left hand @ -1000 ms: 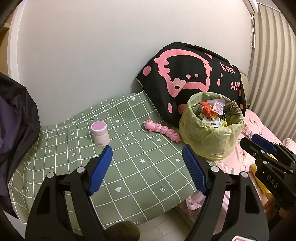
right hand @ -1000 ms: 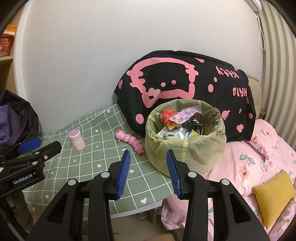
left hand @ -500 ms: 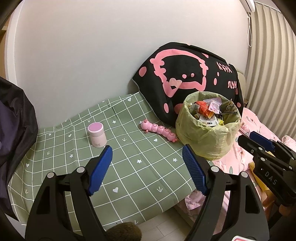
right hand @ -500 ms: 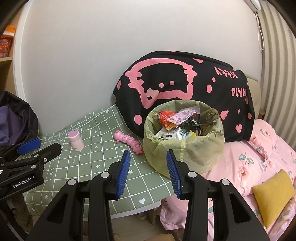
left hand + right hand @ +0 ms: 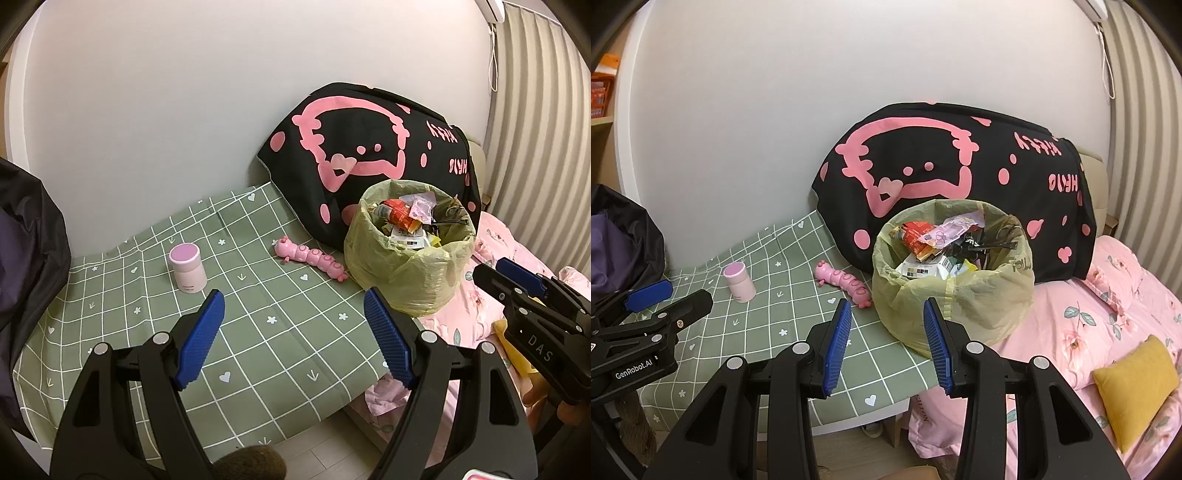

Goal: Collect trash

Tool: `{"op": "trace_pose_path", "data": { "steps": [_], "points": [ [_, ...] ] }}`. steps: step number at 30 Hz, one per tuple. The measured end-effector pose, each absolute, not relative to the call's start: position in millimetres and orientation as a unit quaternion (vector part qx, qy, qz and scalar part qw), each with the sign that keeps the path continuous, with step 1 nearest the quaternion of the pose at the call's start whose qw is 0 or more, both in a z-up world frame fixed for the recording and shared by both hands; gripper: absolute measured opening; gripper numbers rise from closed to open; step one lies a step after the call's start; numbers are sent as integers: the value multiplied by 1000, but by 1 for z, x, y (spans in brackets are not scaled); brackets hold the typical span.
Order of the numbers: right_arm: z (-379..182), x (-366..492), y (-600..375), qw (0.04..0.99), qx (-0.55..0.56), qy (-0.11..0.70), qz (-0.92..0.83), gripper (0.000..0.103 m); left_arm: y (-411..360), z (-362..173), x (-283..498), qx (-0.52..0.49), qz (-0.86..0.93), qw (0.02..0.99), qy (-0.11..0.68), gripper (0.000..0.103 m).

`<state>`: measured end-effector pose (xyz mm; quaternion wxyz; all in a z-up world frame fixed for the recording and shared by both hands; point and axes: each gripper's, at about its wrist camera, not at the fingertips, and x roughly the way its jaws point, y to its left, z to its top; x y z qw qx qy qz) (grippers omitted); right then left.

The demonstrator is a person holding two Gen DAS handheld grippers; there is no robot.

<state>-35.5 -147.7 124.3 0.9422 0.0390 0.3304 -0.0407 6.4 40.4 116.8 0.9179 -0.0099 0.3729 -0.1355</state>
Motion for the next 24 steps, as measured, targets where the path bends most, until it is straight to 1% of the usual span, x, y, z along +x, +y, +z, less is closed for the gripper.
{"op": "trace_pose_path", "data": {
  "steps": [24],
  "points": [
    [124,-35,-149,942,39,331,-40,39,39,120,6,-8,-142,919,368,74]
  ]
}}
